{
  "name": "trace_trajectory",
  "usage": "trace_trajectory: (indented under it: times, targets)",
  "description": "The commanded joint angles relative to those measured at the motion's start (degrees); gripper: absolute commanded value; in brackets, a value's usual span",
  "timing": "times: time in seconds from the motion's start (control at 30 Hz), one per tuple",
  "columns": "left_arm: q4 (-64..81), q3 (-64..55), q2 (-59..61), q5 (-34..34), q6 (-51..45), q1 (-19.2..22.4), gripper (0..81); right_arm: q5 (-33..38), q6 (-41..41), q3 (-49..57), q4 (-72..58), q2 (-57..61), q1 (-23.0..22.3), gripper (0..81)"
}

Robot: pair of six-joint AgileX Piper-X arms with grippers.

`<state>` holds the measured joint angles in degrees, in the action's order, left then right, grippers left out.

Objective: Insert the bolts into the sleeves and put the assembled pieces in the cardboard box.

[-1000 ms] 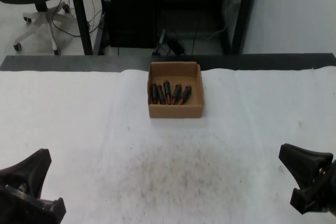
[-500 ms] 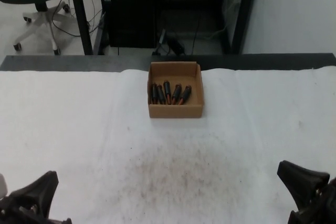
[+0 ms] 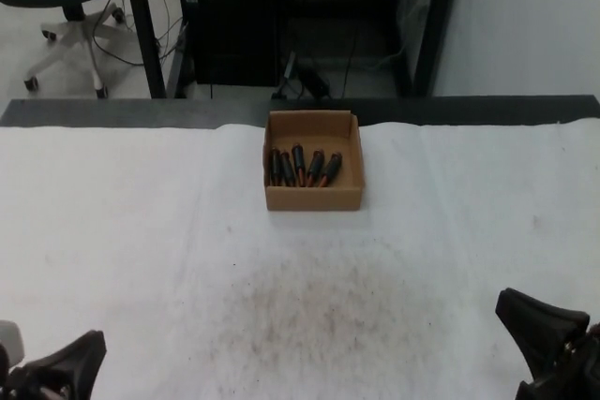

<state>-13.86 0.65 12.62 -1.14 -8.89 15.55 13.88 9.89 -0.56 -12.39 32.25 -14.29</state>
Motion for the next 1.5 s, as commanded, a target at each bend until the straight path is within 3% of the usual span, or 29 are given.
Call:
trace_trajectory:
  times: [0.0, 0.37, 1.47]
  targets:
    - [-3.1, -0.6, -0.3, -0.5, -0.3, -0.1, 0.2, -0.3, -0.5, 0.6, 0.5, -0.2, 0.2, 0.8]
    - [-11.4, -0.6, -0.3, -0.5, -0.3, -0.1, 0.2, -0.3, -0.5, 0.6, 10.0, -0.2, 0.2, 0.8]
    - [-11.7, -0.6, -0.3, -0.5, -0.5, -0.1, 0.2, -0.3, -0.5, 0.6, 10.1, -0.2, 0.2, 0.8]
